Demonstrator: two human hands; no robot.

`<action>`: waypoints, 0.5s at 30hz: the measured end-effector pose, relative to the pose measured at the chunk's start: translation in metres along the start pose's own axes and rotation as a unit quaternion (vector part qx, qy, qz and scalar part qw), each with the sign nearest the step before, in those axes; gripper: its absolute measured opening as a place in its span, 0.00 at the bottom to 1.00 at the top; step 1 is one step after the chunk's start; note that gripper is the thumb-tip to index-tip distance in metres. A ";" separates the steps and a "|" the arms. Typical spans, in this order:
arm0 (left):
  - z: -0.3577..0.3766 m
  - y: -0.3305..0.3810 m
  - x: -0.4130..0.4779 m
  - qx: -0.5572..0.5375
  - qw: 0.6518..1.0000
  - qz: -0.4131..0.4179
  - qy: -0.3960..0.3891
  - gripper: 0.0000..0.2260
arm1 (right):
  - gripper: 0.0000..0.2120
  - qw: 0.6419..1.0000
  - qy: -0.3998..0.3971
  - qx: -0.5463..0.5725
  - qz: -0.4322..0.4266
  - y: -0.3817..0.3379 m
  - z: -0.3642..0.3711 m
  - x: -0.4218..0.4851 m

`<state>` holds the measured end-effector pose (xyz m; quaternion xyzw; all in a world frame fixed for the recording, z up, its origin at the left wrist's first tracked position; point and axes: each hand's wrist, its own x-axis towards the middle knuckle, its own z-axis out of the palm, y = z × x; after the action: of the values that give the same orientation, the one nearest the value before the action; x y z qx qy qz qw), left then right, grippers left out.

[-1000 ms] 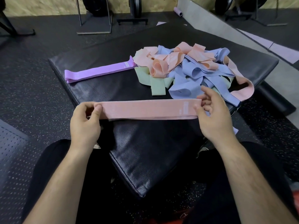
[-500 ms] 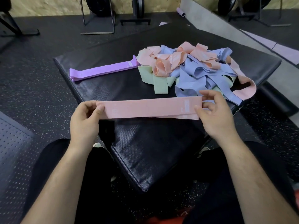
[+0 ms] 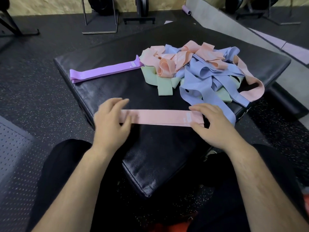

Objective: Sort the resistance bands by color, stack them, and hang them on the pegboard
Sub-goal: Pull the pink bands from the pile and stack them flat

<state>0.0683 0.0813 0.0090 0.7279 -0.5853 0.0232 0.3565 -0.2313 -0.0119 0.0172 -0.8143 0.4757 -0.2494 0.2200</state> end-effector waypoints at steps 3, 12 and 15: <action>0.019 0.027 -0.006 -0.011 0.987 0.123 -0.101 0.20 | 0.23 1.000 -0.012 -0.014 -0.001 -0.002 -0.001 -0.003; 0.044 0.043 -0.003 -0.005 0.976 0.140 -0.167 0.11 | 0.16 0.999 -0.028 -0.012 -0.016 0.002 -0.004 -0.007; 0.044 0.047 -0.005 0.002 0.978 0.140 -0.153 0.11 | 0.14 0.999 -0.021 -0.031 -0.024 0.001 -0.003 -0.008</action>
<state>0.0095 0.0585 -0.0029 0.6342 -0.7291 -0.0381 0.2545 -0.2376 -0.0055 0.0170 -0.8369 0.4593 -0.2222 0.1984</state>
